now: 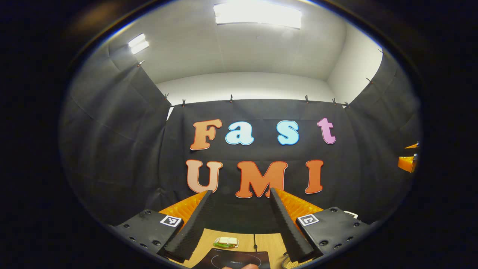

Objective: First push the handle of the pot to place it horizontally, then grasp the pot with both hands and set it on the induction cooktop.

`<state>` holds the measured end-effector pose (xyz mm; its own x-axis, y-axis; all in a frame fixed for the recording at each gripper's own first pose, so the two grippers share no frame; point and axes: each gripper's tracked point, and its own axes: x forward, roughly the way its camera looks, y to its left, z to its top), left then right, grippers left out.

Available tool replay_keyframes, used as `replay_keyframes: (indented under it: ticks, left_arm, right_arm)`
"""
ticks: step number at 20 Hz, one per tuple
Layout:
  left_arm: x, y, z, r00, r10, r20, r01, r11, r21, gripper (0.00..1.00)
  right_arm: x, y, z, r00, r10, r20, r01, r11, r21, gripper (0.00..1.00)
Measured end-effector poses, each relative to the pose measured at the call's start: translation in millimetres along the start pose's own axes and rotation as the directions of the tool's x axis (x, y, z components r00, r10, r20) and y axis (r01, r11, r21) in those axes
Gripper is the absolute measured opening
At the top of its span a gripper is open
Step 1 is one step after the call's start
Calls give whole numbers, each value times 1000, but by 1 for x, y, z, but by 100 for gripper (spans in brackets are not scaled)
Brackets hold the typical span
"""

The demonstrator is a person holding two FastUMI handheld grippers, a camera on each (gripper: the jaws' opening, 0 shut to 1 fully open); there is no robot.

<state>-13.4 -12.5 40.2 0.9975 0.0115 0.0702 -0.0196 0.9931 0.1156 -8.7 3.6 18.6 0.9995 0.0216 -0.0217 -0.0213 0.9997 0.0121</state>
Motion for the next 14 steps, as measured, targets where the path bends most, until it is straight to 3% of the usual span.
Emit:
replay_keyframes:
  ticks: [3,6,10,14]
  left_arm:
    - [5,-2,-1,1000,11,-23,-11,1000,-3,97]
    - [10,-16,-7,996,-33,-81,26,996,-86,98]
    - [24,-6,9,997,-25,-79,16,993,-116,97]
    - [21,-5,11,996,-49,-77,41,994,-102,96]
  right_arm:
    - [1,-3,6,1000,-6,-2,6,1000,0,95]
    - [-2,-3,12,1000,-3,-1,3,1000,-4,95]
    - [-5,-2,11,1000,-7,-12,6,1000,-10,95]
    - [-9,13,1,999,31,-44,-31,999,20,95]
